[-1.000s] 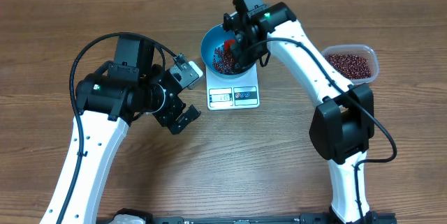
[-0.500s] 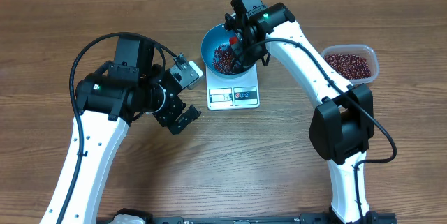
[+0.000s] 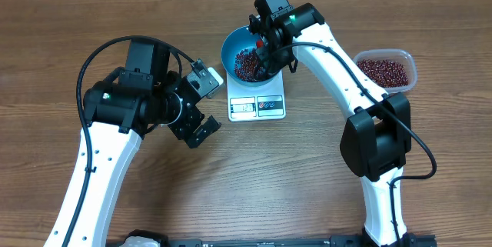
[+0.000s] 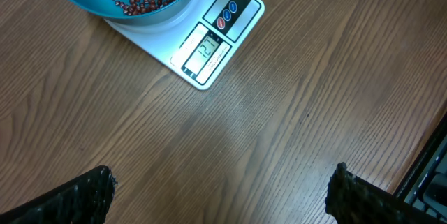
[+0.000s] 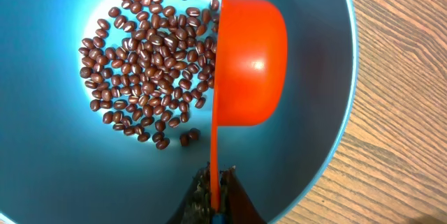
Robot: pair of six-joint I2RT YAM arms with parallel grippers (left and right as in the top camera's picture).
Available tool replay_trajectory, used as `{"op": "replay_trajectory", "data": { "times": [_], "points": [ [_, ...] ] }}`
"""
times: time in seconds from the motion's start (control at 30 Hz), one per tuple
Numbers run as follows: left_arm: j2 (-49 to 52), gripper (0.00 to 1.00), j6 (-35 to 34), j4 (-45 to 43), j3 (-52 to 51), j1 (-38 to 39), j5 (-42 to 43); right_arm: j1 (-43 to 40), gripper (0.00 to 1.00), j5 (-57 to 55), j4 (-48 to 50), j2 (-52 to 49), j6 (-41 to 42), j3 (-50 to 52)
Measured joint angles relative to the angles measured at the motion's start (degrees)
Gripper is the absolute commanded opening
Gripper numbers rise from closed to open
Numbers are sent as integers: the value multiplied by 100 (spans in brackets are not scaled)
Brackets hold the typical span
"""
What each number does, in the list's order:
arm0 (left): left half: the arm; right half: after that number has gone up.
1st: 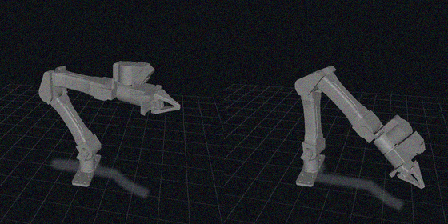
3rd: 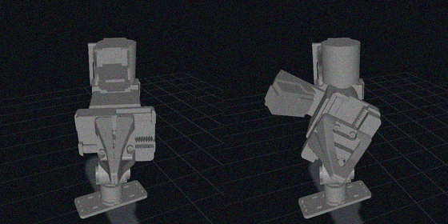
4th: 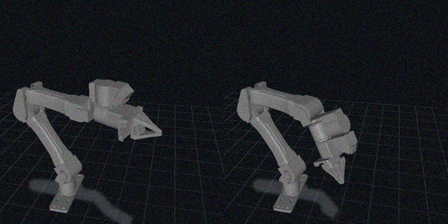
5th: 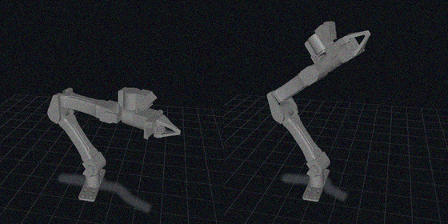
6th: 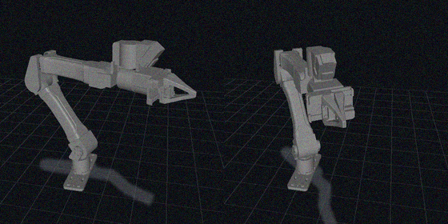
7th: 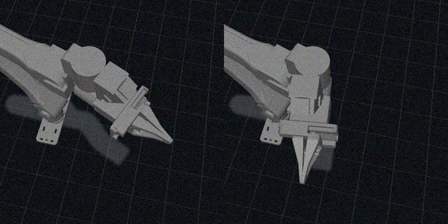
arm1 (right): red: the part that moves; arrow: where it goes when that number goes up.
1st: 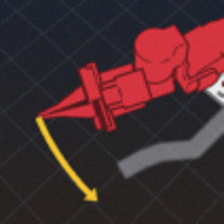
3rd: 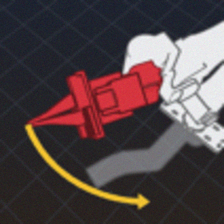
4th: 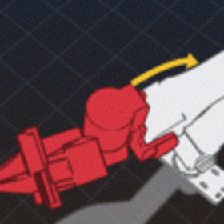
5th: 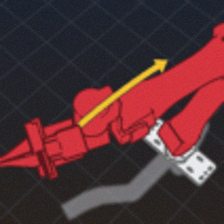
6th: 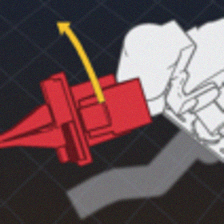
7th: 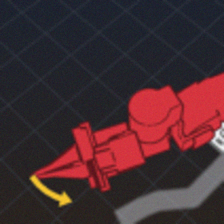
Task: Scoop item into bowl and weigh 150g on scale
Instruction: 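Tilt the red scoop with the right gripper to pour beans into bowl, then carry the empty scoop back right to the beans tub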
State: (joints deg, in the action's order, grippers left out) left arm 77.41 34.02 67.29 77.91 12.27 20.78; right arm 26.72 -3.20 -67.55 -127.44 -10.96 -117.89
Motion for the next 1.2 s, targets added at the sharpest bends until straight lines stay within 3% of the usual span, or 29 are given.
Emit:
{"op": "replay_trajectory", "data": {
  "times": [0.43, 0.8, 1.2],
  "points": [
    [0, 100, 0, 0, 0, 0, 0, 0, 4, -87, 11, 66, 0, -7],
    [0, 100, 0, 0, 0, 0, 0, 33, 4, -144, 125, 739, 4, -20],
    [0, 100, 0, 0, 0, 0, 0, 632, 4, -1060, 63, 822, 0, -61]
  ]
}}
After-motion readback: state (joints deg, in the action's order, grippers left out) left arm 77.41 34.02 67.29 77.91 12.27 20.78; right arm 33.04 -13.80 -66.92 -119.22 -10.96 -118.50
